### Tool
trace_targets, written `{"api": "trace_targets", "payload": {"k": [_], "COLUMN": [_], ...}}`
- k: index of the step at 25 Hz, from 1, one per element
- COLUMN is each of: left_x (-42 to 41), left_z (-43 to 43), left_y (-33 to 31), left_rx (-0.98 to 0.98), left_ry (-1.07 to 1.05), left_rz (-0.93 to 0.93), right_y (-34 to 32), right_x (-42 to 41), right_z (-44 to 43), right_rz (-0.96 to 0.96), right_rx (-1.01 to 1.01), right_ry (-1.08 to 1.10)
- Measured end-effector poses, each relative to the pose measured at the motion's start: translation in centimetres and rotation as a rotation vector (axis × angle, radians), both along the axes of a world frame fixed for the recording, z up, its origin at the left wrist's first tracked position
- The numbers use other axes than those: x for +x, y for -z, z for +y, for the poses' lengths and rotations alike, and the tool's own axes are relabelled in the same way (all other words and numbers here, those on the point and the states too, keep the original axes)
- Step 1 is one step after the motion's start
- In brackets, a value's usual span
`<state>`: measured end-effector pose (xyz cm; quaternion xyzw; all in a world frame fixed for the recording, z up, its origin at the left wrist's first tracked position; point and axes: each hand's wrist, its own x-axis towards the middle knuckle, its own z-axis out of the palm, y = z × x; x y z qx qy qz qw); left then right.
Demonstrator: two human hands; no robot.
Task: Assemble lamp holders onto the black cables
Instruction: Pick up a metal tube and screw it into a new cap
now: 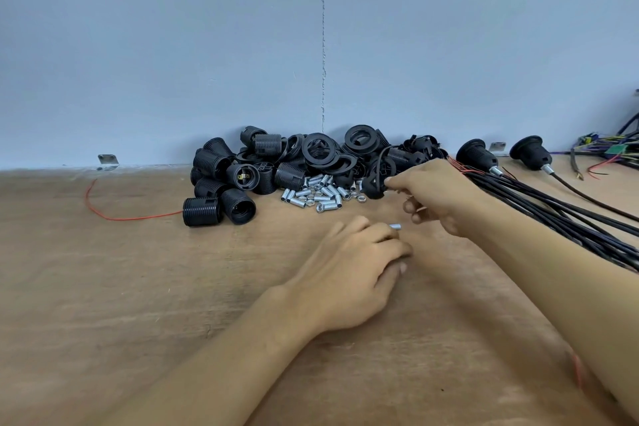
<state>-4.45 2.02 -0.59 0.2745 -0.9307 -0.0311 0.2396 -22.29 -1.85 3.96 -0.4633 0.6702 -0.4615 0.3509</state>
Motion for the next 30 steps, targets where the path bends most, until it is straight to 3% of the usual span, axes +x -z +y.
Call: {"api": "trace_targets", "payload": {"k": [5, 11, 20, 26, 30], "left_x": [0.0, 0.1, 0.9, 2.3, 3.4], "left_z": [-0.4, -0.9, -2.3, -4.8, -5.6], "left_y": [0.3, 0.3, 0.5, -0.5, -0.8], "left_rx": [0.051, 0.072, 0.199, 0.481, 0.853], "left_ry": [-0.132, -0.176, -0.405, -0.665, -0.548], "left_rz": [0.144, 0.173, 0.312, 0.812, 1.048], "right_y": [1.4, 1.7, 2.2, 2.3, 2.4], "right_x": [2.0, 2.2, 1.4, 1.8, 2.0], "right_z": [1.1, 1.3, 1.3, 1.4, 1.3], "right_rz": [-0.235, -0.338, -0.269, -0.240, -0.201], "right_rx": [0.058, 0.012, -0.012, -0.015, -0.021], "right_ry": [-0.099, -0.142, -0.128, -0.151, -0.160]}}
